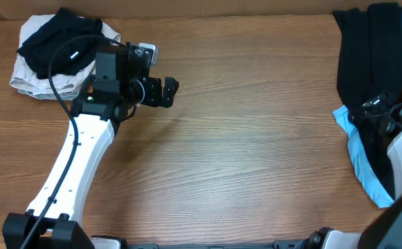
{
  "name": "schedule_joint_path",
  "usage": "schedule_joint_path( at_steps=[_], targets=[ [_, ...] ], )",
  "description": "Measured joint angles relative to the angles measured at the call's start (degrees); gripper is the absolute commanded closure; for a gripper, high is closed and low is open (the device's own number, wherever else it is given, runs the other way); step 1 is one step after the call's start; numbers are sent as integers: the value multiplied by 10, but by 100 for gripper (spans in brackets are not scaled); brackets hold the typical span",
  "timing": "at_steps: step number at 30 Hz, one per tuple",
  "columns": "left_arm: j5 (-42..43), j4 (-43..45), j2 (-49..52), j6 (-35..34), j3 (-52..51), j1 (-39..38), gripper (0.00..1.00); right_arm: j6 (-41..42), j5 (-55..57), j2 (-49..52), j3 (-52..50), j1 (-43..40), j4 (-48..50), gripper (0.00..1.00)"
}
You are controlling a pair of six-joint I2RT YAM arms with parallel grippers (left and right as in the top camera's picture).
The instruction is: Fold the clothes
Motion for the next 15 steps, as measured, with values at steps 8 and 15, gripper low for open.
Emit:
schedule_joint_path(
  at_steps=[8,15],
  targets=[
    [-2,3,3,0,0,0,0,16,-40,106,0,-73,30,14],
    [-2,7,3,0,0,0,0,18,-81,122,0,-112,30,20]
  ],
)
